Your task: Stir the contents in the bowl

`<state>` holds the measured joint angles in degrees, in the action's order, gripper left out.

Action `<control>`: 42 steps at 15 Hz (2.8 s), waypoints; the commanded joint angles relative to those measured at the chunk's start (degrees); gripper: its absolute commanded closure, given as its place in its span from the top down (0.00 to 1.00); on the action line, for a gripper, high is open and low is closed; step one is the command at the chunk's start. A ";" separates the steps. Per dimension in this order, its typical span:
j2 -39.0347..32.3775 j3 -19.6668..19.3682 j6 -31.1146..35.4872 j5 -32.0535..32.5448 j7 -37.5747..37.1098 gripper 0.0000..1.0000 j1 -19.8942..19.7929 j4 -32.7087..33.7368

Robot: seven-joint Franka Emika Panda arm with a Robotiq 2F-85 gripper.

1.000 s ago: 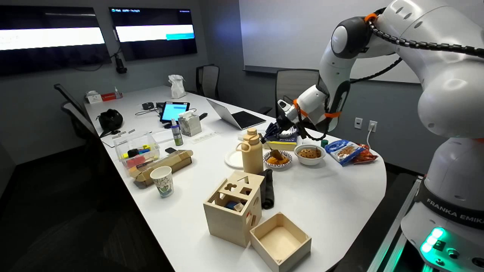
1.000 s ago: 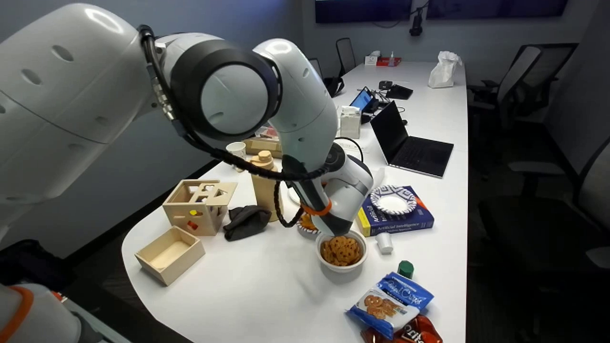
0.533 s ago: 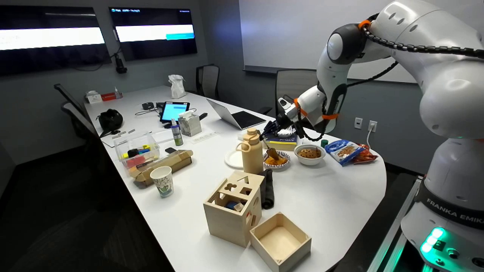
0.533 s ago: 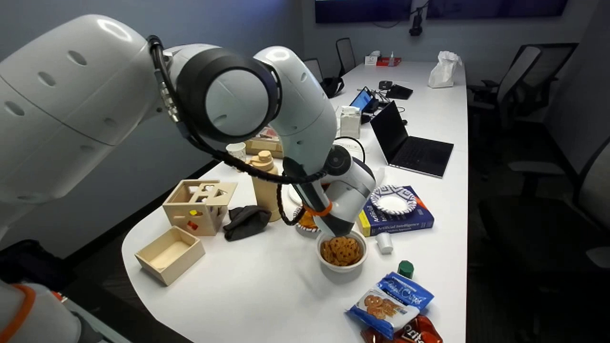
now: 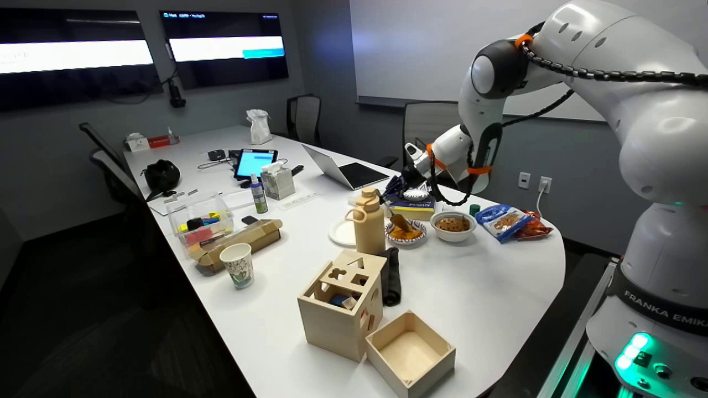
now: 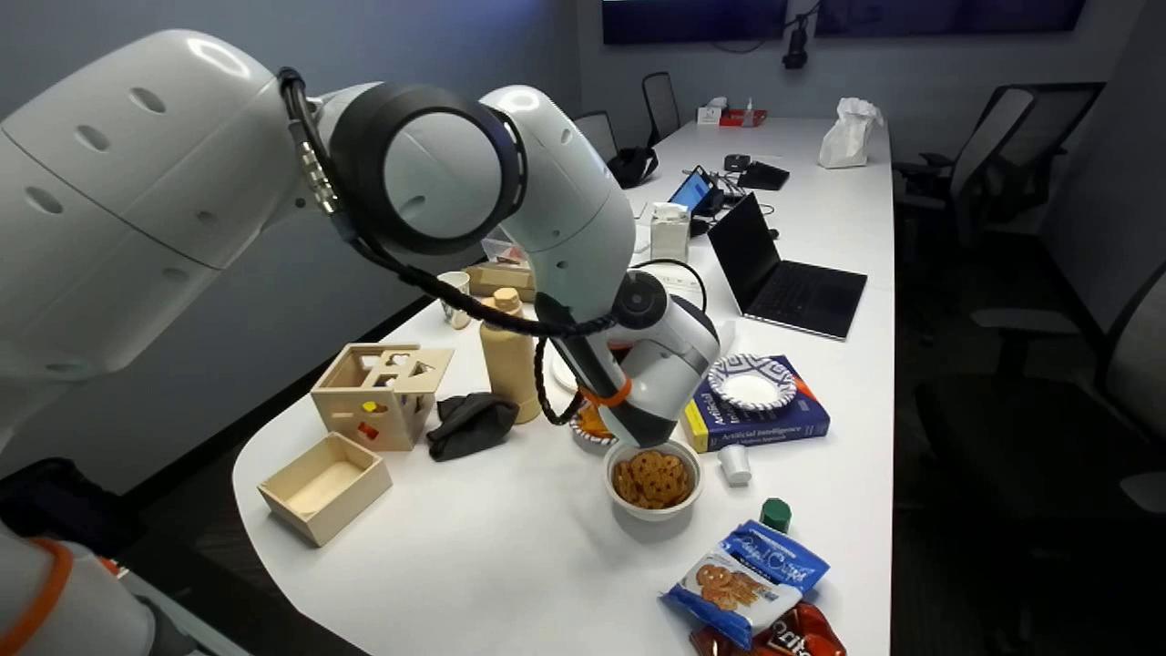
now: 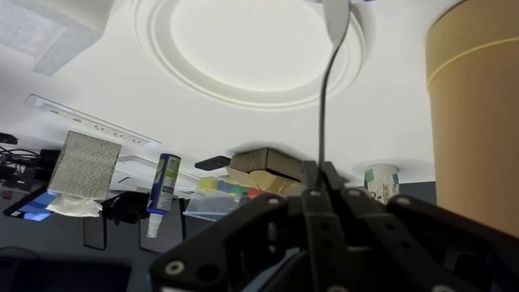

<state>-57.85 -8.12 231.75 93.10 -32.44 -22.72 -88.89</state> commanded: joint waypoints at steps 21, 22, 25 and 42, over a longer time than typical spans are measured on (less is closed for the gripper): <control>0.27 -4.21 7.54 -2.27 2.43 0.01 3.37 -1.05; 0.58 -4.71 7.36 -1.87 2.06 0.01 3.68 -1.51; 1.15 -6.52 6.45 1.04 0.64 0.01 4.91 -3.24; 6.31 -3.41 9.25 1.09 22.29 0.01 3.79 -16.03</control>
<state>-55.17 -12.75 240.02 96.76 -15.73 -17.52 -99.12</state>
